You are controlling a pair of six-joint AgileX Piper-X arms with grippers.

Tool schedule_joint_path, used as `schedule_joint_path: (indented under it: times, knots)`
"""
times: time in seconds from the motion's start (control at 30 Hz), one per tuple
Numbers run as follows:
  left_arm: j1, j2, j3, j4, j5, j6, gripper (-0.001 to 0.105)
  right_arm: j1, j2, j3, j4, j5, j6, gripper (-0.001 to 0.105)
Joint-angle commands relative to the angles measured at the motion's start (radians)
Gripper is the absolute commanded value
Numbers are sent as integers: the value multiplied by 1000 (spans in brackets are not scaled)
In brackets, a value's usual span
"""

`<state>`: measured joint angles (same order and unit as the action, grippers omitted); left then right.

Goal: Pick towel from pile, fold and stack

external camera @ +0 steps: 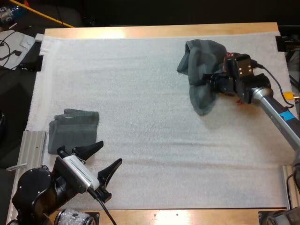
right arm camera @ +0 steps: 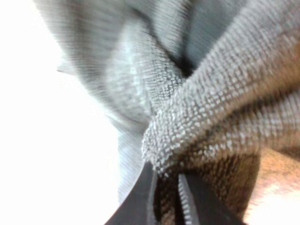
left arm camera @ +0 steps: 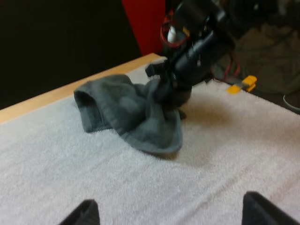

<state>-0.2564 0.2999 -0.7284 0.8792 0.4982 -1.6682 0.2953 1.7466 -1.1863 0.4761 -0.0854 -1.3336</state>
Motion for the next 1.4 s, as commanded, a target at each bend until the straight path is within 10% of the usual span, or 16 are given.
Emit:
schedule_joint_path:
  times: [0.0, 0.83, 1.37]
  knots:
    - [-4, 2, -6, -10, 10, -12, 60, -9, -37, -10, 0, -15, -43, 0]
    - [-5, 2, -6, -15, 10, -10, 61, 75, -647, -26, 340, -35, -235, 0]
    - [-7, 1, -6, -13, 11, -12, 61, 458, -633, -16, 573, -50, -153, 0]
